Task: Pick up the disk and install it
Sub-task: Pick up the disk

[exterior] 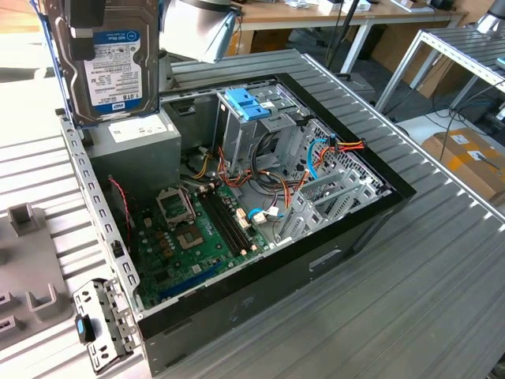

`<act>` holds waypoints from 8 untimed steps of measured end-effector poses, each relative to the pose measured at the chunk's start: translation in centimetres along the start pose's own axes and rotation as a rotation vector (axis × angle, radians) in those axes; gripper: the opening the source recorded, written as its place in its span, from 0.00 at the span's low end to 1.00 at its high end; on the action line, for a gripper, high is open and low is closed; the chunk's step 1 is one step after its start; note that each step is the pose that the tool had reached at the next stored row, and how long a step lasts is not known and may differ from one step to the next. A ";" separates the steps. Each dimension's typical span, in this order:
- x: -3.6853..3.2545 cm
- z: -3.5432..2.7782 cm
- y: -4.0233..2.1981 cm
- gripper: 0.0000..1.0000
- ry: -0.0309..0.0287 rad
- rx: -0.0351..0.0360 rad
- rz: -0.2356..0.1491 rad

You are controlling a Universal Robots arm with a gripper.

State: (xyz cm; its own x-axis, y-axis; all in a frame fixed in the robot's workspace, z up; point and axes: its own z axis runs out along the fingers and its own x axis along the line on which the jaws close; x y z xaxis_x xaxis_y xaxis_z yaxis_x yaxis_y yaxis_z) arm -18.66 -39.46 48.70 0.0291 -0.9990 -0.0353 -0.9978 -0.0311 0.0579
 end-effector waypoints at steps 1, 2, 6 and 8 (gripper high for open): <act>0.27 -0.01 0.01 0.37 0.0000 0.0000 0.000; 0.48 -0.01 0.01 0.37 0.0000 0.0000 0.000; 1.16 -0.04 0.04 0.37 -0.0001 0.0000 0.000; 1.52 -0.06 0.05 0.37 0.0000 0.0000 0.000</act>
State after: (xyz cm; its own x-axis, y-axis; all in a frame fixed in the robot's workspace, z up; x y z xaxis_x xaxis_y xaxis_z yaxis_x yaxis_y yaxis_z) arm -18.66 -40.99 48.71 0.0291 -0.9990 -0.0352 -0.9978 -0.0311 0.0579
